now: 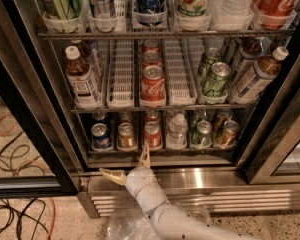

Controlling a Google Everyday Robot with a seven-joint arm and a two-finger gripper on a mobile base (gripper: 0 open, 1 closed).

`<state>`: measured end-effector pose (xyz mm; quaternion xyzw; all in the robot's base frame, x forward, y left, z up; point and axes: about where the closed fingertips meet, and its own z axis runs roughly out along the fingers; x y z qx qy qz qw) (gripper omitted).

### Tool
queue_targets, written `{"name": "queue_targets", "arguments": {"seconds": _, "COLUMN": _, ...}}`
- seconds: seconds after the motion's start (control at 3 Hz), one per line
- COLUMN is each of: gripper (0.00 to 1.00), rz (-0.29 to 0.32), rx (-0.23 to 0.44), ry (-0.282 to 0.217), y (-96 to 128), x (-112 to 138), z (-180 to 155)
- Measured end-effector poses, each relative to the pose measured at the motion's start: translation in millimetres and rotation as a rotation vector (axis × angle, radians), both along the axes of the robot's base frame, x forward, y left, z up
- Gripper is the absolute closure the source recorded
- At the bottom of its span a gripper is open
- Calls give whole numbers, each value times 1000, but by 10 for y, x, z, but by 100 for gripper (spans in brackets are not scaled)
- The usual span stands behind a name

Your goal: Pick orange can from bottom shelf of fridge

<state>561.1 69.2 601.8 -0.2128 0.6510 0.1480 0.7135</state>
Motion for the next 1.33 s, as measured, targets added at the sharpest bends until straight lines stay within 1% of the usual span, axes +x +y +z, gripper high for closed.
{"name": "queue_targets", "arguments": {"seconds": 0.33, "gripper": 19, "rz": 0, "rx": 0, "ry": 0, "y": 0, "x": 0, "z": 0}}
{"name": "queue_targets", "arguments": {"seconds": 0.67, "gripper": 42, "rz": 0, "rx": 0, "ry": -1, "y": 1, "x": 2, "z": 0}}
{"name": "queue_targets", "arguments": {"seconds": 1.0, "gripper": 47, "rz": -4, "rx": -10, "ry": -10, "y": 9, "x": 46, "z": -16}}
{"name": "queue_targets", "arguments": {"seconds": 1.33, "gripper": 29, "rz": -26, "rx": -21, "ry": -31, "y": -13, "x": 172, "z": 1}}
